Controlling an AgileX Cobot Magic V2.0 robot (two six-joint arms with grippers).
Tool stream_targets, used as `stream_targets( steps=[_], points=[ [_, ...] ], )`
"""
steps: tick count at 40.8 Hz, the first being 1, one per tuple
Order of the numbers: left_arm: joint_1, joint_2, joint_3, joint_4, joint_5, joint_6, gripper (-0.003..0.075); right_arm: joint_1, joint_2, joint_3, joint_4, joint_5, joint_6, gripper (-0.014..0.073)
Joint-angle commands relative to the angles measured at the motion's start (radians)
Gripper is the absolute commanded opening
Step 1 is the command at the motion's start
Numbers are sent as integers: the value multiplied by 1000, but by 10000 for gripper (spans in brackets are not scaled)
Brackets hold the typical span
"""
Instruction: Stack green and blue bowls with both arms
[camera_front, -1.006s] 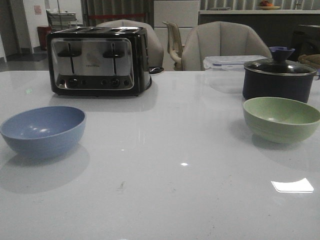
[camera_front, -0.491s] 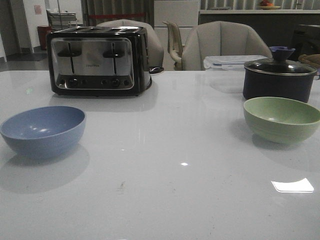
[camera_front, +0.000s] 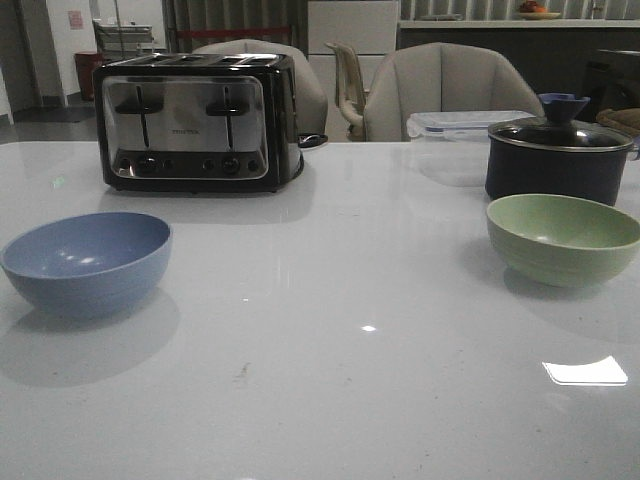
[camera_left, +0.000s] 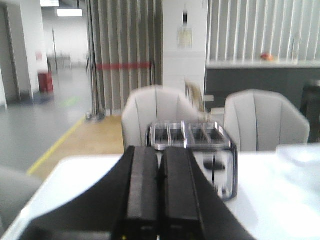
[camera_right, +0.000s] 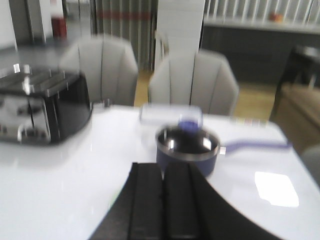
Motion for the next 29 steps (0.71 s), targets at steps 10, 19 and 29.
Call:
stream_targets(
  steps=[10, 19, 29],
  points=[
    [2, 157, -8, -8, 38, -5, 101, -7, 239, -33, -9, 102, -7, 34],
    [2, 220, 31, -8, 38, -5, 100, -7, 375, -33, -9, 120, -7, 34],
    [2, 262, 56, -8, 38, -5, 100, -7, 539, -33, -9, 68, -7, 400]
  ],
)
